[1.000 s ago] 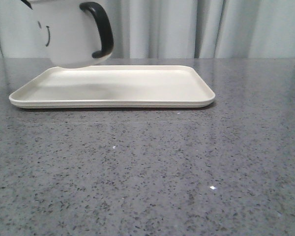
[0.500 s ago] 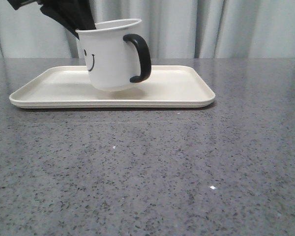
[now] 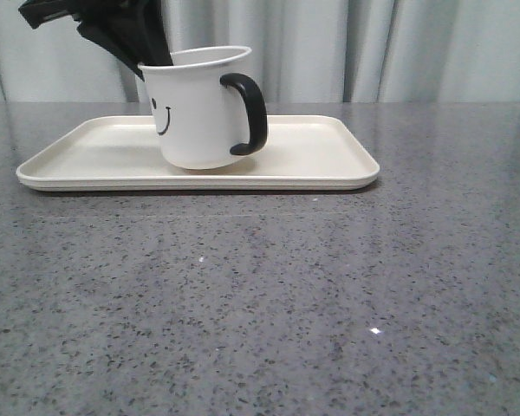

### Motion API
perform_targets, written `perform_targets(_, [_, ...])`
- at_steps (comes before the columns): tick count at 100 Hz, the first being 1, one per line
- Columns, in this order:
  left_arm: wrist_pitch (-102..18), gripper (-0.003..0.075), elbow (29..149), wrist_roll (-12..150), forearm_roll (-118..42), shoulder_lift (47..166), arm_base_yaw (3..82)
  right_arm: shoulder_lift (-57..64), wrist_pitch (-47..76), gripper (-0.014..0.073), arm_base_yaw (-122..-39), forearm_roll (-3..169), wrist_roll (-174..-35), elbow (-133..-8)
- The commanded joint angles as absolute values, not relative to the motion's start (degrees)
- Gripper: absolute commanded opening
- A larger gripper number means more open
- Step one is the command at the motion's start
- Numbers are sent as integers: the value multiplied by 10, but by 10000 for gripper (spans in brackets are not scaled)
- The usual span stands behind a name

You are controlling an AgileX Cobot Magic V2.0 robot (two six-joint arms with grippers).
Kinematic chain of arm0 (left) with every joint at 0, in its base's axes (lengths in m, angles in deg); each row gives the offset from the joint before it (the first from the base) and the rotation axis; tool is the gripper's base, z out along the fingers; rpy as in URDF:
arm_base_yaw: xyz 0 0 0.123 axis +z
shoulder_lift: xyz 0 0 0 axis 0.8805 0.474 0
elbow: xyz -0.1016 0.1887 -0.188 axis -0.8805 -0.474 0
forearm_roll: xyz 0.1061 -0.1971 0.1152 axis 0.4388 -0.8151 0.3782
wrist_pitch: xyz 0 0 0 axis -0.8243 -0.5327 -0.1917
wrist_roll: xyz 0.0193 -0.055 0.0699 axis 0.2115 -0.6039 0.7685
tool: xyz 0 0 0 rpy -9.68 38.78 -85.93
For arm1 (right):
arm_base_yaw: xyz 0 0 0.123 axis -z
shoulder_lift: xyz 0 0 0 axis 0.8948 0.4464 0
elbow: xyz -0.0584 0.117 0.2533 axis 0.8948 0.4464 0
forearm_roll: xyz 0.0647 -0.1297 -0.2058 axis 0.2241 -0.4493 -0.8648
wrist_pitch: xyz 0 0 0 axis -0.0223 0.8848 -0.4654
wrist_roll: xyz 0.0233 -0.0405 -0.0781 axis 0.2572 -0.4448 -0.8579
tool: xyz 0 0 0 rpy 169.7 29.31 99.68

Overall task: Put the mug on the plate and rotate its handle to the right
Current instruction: 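Lower the mug onto the tray and open the left gripper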

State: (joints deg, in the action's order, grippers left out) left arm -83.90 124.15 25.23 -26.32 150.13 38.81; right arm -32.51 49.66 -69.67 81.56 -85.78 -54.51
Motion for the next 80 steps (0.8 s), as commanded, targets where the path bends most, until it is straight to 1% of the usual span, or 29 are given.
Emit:
perform_targets(1, [-808,-20,1262,247,-274,1474,385,-315,449,533,-697,820,-860,-562])
perform_targets(80, [-821,-20,1262,247,-271,1496,385,-315,447,533,-697,820,-860,-562])
